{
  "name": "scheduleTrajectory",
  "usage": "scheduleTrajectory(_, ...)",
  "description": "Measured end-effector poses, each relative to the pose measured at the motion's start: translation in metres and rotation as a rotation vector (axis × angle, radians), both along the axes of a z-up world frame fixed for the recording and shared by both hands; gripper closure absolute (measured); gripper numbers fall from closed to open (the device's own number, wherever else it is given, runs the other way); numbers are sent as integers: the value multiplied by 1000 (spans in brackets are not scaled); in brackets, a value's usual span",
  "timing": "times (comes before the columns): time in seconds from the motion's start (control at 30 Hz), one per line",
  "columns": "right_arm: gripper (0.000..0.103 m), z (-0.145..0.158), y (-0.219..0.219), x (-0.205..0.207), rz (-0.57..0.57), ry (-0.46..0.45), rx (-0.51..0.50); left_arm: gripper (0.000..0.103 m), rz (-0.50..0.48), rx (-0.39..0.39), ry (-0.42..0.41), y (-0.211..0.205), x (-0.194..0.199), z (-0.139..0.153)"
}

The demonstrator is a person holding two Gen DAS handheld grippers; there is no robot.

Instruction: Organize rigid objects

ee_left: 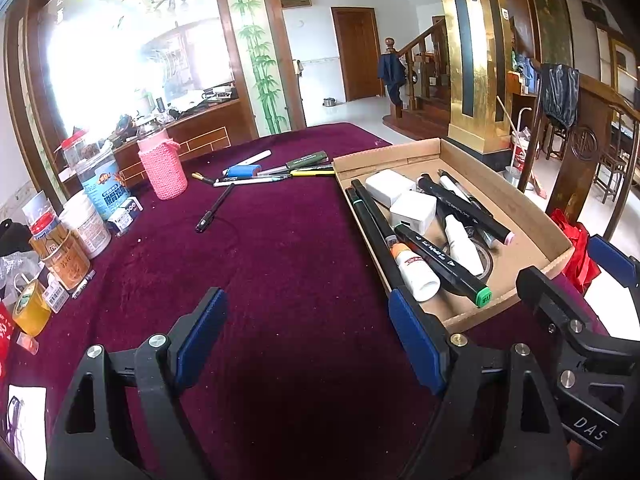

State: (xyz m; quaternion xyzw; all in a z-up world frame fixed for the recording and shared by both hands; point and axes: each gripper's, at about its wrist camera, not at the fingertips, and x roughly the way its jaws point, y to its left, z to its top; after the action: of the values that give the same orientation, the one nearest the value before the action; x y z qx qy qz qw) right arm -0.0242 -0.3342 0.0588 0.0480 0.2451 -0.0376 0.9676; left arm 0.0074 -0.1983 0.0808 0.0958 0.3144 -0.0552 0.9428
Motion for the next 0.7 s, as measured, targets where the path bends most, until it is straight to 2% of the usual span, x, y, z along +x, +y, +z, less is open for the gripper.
scheduleTrajectory(0.7,10,-4,-6,5,0,29,12,20,-20,2,44,-2,5,-7)
